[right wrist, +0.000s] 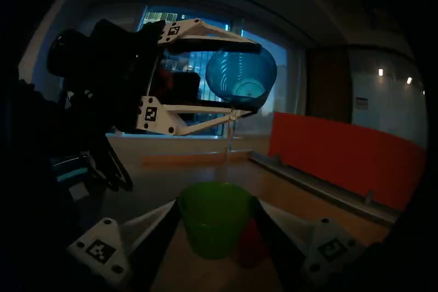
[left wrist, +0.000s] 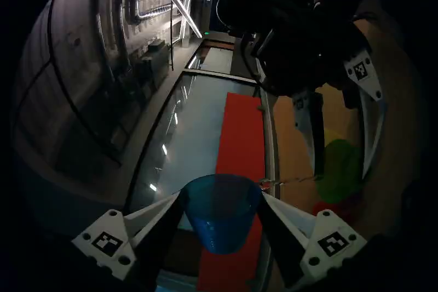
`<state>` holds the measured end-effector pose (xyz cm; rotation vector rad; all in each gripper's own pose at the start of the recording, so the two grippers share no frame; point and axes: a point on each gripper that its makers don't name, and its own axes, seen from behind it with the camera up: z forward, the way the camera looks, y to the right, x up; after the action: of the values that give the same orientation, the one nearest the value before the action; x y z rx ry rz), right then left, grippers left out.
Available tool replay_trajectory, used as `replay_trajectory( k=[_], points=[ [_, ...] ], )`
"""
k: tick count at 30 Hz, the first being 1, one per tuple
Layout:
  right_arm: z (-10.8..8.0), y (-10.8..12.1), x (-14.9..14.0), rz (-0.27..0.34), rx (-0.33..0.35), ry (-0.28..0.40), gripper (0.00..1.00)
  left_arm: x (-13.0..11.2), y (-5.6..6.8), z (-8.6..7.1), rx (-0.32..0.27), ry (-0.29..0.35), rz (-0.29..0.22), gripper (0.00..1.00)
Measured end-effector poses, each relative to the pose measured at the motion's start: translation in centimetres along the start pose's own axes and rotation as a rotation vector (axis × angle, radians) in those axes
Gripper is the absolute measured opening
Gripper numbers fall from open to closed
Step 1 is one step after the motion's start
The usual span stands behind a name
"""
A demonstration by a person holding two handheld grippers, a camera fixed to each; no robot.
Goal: Pour water
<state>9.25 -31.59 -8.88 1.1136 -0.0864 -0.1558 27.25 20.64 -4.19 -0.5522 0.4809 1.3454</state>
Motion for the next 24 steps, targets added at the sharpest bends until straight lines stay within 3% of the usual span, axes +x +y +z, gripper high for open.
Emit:
replay_trajectory(
  k=[24],
  points=[
    [-0.05, 0.09, 0.27, 0.003, -0.006, 0.010, 0.93, 0.35, -0.72, 0.35, 0.022, 0.000, 0.094, 0.88]
  ],
)
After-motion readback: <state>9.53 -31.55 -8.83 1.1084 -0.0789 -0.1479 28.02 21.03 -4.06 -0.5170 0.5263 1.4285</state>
